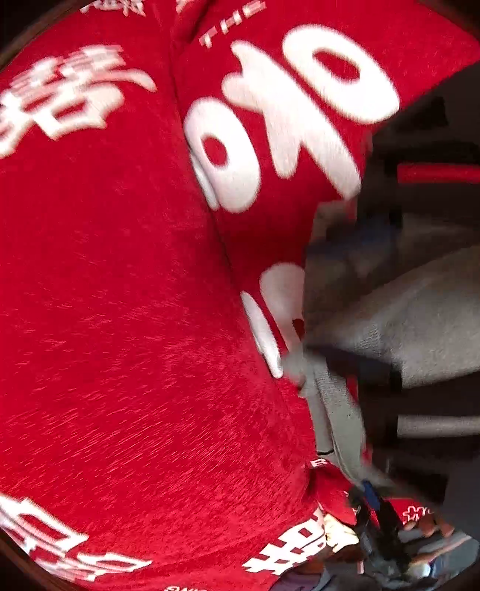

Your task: Fold small clothes

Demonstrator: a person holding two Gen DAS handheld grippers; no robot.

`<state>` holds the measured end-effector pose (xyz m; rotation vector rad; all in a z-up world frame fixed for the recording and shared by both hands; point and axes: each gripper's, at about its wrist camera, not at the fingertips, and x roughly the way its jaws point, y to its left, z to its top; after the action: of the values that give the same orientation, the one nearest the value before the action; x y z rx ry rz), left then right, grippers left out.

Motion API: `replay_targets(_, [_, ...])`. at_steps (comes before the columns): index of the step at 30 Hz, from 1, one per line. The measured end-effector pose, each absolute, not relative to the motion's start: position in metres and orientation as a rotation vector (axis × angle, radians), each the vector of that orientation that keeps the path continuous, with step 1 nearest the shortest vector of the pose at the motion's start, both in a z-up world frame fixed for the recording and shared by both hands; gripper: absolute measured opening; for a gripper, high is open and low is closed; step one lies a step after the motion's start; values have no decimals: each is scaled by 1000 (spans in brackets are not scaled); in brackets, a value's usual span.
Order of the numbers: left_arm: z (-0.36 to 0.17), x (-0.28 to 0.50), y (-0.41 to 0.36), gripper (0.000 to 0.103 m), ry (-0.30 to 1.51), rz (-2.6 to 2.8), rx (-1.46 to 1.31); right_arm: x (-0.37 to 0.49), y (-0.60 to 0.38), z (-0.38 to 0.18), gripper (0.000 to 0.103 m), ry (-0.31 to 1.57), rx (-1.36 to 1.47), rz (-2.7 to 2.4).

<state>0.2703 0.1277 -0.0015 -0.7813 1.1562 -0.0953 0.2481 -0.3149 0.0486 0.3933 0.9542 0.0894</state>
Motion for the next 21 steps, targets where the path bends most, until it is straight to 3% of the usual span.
replay_targets(1, [5, 265, 135, 97, 1125, -75, -803, 241, -314, 55, 77, 921, 371, 87])
replay_targets(2, [16, 256, 146, 100, 1061, -45, -830, 234, -311, 60, 77, 899, 344, 94])
replay_targets(6, [46, 232, 163, 100, 939, -84, -864, 223, -265, 62, 77, 936, 147, 196])
replay_targets(10, [54, 226, 113, 100, 987, -82, -541, 234, -217, 42, 77, 992, 2, 244])
replay_targets(16, [6, 254, 61, 100, 1104, -6, -241, 267, -214, -1, 76, 1082, -35, 183])
replay_targets(18, [-15, 262, 83, 100, 1137, 104, -230, 274, -239, -6, 79, 1084, -67, 20])
replay_targets(21, [-21, 262, 114, 100, 1158, 143, -380, 277, -281, -11, 79, 1103, 154, 46])
